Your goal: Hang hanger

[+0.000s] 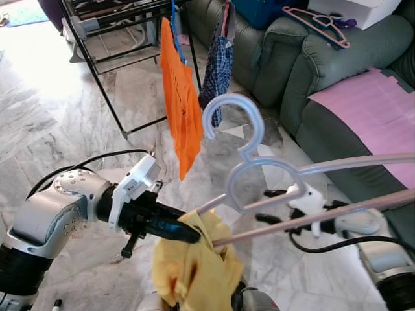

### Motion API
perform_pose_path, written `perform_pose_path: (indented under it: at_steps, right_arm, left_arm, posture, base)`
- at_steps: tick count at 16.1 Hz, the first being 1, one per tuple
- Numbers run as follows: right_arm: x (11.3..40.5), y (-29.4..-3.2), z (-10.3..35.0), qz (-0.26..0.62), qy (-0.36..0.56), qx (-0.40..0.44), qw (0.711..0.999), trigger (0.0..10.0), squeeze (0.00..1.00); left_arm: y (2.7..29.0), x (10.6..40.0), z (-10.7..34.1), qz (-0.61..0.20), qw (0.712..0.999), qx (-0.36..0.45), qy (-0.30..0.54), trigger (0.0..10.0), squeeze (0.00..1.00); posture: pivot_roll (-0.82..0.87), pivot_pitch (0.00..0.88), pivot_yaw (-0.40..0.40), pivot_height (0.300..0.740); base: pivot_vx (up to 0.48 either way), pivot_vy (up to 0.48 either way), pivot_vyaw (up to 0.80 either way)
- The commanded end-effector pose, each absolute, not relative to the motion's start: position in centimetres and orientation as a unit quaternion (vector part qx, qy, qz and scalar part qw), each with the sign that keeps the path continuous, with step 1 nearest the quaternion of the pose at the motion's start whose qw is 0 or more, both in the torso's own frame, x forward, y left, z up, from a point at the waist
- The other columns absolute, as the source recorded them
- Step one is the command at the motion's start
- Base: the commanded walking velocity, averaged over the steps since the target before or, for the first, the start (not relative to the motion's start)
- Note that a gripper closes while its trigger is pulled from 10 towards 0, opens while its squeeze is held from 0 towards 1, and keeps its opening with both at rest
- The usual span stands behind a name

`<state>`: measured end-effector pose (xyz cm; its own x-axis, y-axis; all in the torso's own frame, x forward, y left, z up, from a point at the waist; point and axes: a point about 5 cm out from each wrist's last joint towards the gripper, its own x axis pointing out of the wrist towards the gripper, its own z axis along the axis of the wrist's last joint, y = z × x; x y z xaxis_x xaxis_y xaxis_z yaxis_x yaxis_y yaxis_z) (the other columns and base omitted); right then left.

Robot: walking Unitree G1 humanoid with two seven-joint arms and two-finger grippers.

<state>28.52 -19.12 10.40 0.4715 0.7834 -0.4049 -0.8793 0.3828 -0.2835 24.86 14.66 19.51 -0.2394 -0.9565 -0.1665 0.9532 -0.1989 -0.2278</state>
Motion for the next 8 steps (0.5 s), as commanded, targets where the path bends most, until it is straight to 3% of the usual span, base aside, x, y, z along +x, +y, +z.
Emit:
perform_pose_path:
  at_steps: [1,8]
  right_arm:
    - [27.88,-18.61,10.01,0.533,0.115,-0.219,0.809,10.0,1.00]
    - [27.55,-18.21,10.04,0.592,0.145,-0.197,0.768,10.0,1.00]
  left_arm:
    - [14.24,24.46,20.23,-0.789,0.602,-0.002,0.127,10.0,0.00]
    - [13.64,23.95,20.88,-0.799,0.589,-0.004,0.120,10.0,0.00]
  posture:
    - [-0.08,0.247,0.012,0.740]
    - [-0.07,0.250,0.019,0.740]
  base:
    - [0.000,0.000,0.00]
    - [0.000,0.000,0.00]
